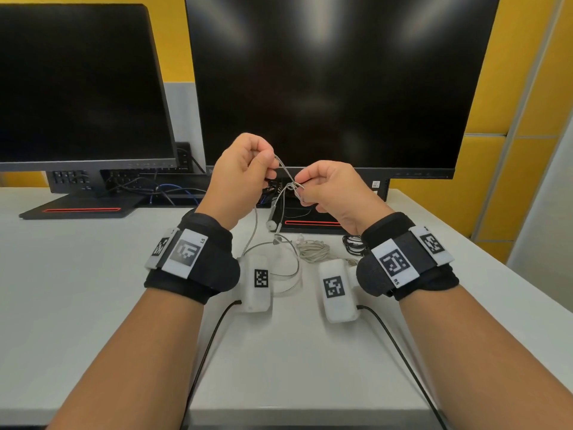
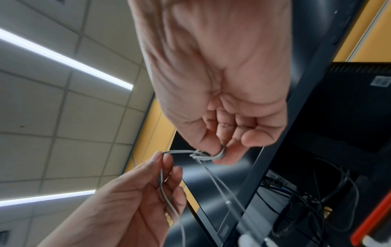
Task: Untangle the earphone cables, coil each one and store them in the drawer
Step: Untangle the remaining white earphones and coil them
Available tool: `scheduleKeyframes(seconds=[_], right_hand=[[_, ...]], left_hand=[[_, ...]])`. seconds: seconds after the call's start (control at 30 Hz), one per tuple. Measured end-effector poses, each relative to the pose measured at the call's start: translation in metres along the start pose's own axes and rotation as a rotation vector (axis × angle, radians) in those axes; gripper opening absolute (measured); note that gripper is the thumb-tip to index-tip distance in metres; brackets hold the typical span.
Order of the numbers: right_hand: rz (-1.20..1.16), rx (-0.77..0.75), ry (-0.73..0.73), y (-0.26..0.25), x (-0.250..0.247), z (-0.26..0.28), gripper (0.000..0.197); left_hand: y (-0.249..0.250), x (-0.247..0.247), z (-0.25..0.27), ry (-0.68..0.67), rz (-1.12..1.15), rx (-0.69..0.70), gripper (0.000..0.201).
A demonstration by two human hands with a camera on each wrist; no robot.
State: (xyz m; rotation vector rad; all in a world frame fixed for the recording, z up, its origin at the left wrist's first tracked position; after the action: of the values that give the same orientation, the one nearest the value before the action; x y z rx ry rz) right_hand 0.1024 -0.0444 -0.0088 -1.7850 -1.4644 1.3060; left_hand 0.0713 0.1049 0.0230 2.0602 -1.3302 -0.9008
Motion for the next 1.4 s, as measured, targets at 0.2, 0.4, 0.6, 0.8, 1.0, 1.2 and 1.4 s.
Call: scheduleKeyframes(seconds=[0.2, 0.4, 0.6, 0.8, 1.0, 1.2, 1.4], right_hand=[[-0.218, 0.100, 0.003, 0.006, -0.001, 0.002, 0.009], [-0.330, 0.071, 0.015, 0.003, -0.001, 0.001, 0.008], [-0.449, 0.030, -0.002, -0.003, -0.001, 0.001, 0.016], [-0.408, 0.009, -0.056, -0.005, 0.005, 0.002, 0.017], [-0.210, -0.029, -0.043, -0.004, 0.007, 0.000, 0.017], [-0.182, -0.031, 0.019, -0.003, 0.000, -0.001, 0.018], [-0.216, 0.044, -0.010, 0.001, 0.004, 0.000, 0.010]], left_hand=[[-0.003, 0.011, 0.003, -0.132, -0.019, -0.079, 0.018], [-0.023, 0.025, 0.005, -0.248, 0.083, -0.361, 0.027], [-0.028, 0.028, 0.015, -0.291, -0.064, -0.395, 0.023], [-0.022, 0.017, 0.006, -0.098, -0.076, -0.280, 0.012], [-0.021, 0.015, 0.004, -0.072, -0.058, -0.249, 0.008], [-0.023, 0.018, 0.005, -0.132, 0.103, -0.275, 0.018], [-0.023, 0.017, 0.004, -0.100, 0.077, -0.256, 0.012]])
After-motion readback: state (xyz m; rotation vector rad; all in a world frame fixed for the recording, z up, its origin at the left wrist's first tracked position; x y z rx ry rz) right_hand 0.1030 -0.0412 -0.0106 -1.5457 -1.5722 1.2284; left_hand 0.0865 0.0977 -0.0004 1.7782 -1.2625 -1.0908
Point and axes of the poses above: each hand's wrist, its own z-axis away from the middle knuckle, its own x-axis out of the palm, y = z × x, the point moved 9 cm from there along -z, towards the middle knuckle, and after that the axes turned 4 degrees about -x, right-handed, at the moved point
